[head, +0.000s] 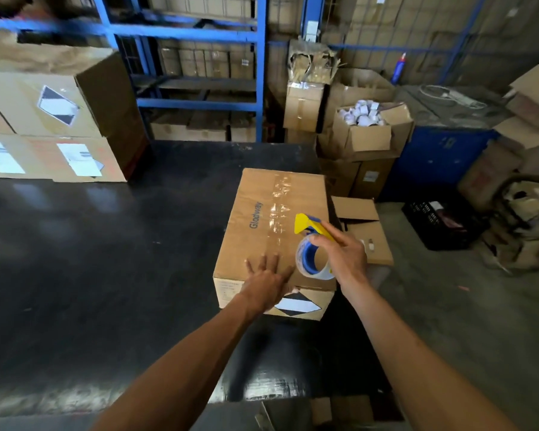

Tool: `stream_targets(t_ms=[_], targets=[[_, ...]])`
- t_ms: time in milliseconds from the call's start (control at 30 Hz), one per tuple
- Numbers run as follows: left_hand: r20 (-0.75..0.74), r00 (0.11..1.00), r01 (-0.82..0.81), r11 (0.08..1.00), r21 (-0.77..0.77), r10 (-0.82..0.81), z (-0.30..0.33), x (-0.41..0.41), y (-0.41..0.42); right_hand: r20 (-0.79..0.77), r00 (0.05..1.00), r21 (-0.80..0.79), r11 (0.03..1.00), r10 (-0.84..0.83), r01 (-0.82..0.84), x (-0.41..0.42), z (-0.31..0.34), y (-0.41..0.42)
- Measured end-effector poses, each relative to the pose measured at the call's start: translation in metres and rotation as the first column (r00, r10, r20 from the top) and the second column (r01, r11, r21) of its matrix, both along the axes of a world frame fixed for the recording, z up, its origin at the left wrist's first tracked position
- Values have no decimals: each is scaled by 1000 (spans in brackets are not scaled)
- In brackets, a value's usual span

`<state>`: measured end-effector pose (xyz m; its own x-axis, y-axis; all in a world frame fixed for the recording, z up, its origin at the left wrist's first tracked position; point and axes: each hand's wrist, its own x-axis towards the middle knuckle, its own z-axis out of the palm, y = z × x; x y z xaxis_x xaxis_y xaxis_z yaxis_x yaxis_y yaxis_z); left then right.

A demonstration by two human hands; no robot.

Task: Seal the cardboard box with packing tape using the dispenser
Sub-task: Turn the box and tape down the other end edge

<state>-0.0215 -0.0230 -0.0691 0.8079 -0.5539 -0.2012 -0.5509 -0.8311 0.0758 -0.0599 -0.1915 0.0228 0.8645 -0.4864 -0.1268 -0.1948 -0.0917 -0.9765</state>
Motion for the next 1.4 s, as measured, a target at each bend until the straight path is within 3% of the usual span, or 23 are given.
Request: stream_targets(t_ms=[233,500,567,600,633,667,700,733,767,800,833,900,967,1033,1067,1167,1267,1400], targets=[[-46,987,-151,988,17,151,6,-13,1,-24,996,20,996,83,-83,-7,-4,14],[-67,983,-168,985,44,171,9,-18,9,-6,981,34,980,195,-195,-13,-3,29],[-93,986,-147,987,-67,141,5,-23,17,-2,975,33,975,221,-221,-19,-3,24],[-140,979,-175,964,-199,149,7,-26,21,12,973,31,972,232,-233,-25,-3,21],[-225,956,-263,884,-387,186,10,-28,26,35,969,19,970,243,-244,-31,-4,17],[-373,896,-428,695,-577,242,18,-30,30,69,963,-12,966,259,-259,-37,-3,12],[-580,770,-634,407,-657,265,30,-31,34,102,955,-65,960,279,-273,-44,-1,8],[-768,609,-793,140,-593,198,43,-31,38,133,944,-120,951,301,-287,-51,1,3],[-894,445,-893,-40,-447,56,53,-29,44,162,933,-175,940,322,-294,-57,5,0],[-947,304,-950,-113,-292,-105,64,-26,50,192,920,-227,928,342,-297,-60,8,-4],[-953,208,-976,-114,-187,-222,74,-25,56,225,902,-293,909,367,-297,-63,12,-6],[-933,119,-993,-25,-117,-339,96,-26,65,310,842,-464,843,442,-271,-67,21,-7],[-917,108,-988,59,-141,-384,114,-25,69,339,762,-682,702,552,-205,-69,26,-7],[-912,124,-976,116,-182,-390,129,-24,68,227,728,-860,484,647,-162,-70,23,-5],[-922,146,-967,147,-210,-358,135,-24,66,172,716,-885,426,677,-190,-70,19,-4],[-939,209,-948,181,-263,-272,140,-29,65,183,710,-853,469,680,-229,-67,11,-5],[-917,222,-959,96,-266,-331,140,-31,70,278,672,-836,518,687,-183,-66,16,-3],[-916,237,-959,74,-275,-324,139,-25,69,319,665,-799,569,676,-194,-62,17,-1]])
